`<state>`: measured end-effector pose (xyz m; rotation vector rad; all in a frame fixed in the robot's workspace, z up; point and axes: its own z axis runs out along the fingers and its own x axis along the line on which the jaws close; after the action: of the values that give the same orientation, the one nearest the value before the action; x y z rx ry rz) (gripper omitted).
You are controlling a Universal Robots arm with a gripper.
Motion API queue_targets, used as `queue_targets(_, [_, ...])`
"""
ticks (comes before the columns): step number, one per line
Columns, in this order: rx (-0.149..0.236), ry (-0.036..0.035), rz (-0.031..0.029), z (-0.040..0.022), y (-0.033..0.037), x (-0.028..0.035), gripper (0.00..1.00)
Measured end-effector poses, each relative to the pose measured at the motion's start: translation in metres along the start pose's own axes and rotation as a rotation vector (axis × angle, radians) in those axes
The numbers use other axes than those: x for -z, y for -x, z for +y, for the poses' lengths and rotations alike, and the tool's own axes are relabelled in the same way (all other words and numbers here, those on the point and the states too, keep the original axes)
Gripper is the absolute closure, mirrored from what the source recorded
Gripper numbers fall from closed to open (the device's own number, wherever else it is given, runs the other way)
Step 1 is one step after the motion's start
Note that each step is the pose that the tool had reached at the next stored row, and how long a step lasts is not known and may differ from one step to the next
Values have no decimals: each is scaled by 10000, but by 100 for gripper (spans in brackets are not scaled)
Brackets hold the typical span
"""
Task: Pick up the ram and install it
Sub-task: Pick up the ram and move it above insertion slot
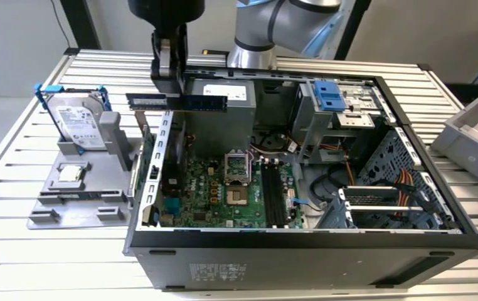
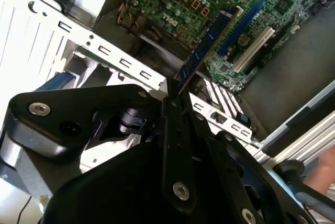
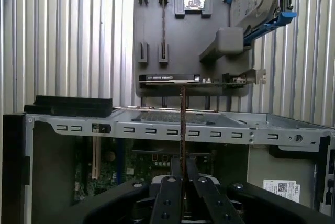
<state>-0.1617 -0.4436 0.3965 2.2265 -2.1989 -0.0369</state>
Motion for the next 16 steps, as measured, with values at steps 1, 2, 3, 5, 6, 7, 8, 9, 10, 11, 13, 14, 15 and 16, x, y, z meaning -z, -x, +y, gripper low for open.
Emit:
queue_targets(1, [-1,9,0,-25,0,0,100])
queue_targets(2, [-2,20,-1,-53,-1,1,100])
queue_targets(3, [-2,34,0,-82,-1,2,100])
queue_targets(5, [-3,62,0,-139,-2,4,100])
queue_targets(6, [-3,79,-1,-172,-2,4,100])
queue_targets(7, [-3,92,-2,-203,-2,5,100])
queue_targets(8, [-2,103,-1,-229,-3,6,100])
queue_targets(9, [-3,112,-2,-256,-3,6,100])
queue_targets(10, [-4,119,-2,-280,-3,7,100])
queue_targets(11, [-4,128,-2,-305,-4,8,100])
queue_targets(13, [-3,136,0,-349,-4,9,100])
queue_targets(14, [-3,136,-1,-364,-5,9,100])
queue_targets(15, [-2,137,-1,-374,-5,10,100])
queue_targets(16, [2,136,-1,-383,-5,10,100])
